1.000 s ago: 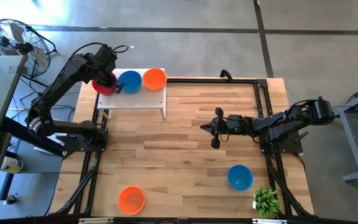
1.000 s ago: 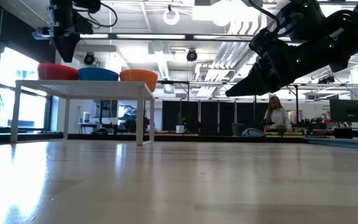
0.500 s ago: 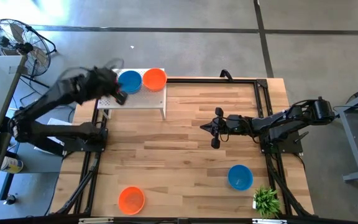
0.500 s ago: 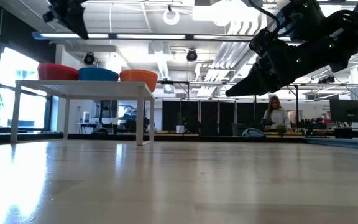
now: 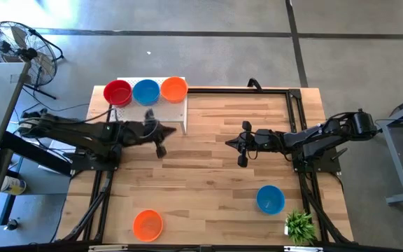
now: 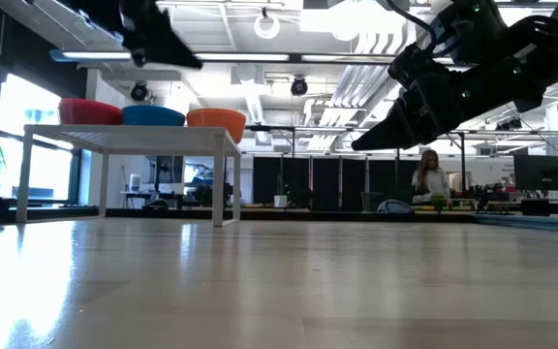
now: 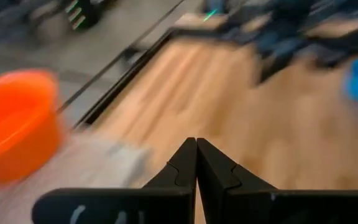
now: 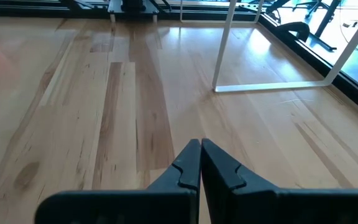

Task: Pick & Place Mini bowls
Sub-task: Stack the blue bowl on the blue bowls on the shelf

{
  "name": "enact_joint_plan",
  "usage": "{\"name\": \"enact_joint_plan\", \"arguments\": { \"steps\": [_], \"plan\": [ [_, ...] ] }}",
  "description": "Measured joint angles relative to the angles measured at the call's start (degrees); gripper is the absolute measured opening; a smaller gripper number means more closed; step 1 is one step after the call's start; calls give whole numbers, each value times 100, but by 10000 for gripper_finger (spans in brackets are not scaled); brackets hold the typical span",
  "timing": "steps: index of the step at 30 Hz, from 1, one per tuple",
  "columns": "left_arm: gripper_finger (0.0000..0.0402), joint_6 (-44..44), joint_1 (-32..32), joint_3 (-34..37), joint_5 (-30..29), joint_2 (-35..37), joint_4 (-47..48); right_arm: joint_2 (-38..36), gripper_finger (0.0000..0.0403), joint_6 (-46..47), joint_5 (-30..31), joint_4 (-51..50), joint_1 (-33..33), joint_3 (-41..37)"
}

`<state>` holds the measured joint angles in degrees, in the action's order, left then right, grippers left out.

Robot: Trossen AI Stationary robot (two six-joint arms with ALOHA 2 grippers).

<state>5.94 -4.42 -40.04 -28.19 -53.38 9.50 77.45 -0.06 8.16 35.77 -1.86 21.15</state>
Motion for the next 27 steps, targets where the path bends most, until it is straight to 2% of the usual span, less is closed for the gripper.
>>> {"name": "enact_joint_plan", "arguments": {
  "steps": [2,6,9,12,14,16,21,24,27],
  "plan": [
    [1,-209,-140,250,364,-70,-785,0,1,87,-49,-41,-1,0],
    [1,-509,-165,745,1197,-392,-2223,-68,2,475,-651,-319,1,-2],
    [1,-714,-160,1113,1595,-552,-3379,-308,2,870,-862,-692,5,0],
    [1,-892,-160,1434,1819,-840,-4555,-698,4,1253,-861,-1453,15,3],
    [1,-995,-160,1583,1880,-1028,-5067,-1049,9,1474,-857,-2409,103,115],
    [1,-1054,-160,1646,1915,-1162,-5365,-1394,17,1665,-855,-3602,267,349],
    [1,-1069,-160,1660,2008,-1334,-5365,-1866,54,2406,-721,-6335,873,1189],
    [1,-1136,-158,1660,1991,-1402,-5340,-1870,81,2801,-765,-7297,1317,1566],
    [1,-1172,-158,1660,1992,-1395,-5365,-1812,110,3255,-1111,-7791,1778,1734]
  ]
}}
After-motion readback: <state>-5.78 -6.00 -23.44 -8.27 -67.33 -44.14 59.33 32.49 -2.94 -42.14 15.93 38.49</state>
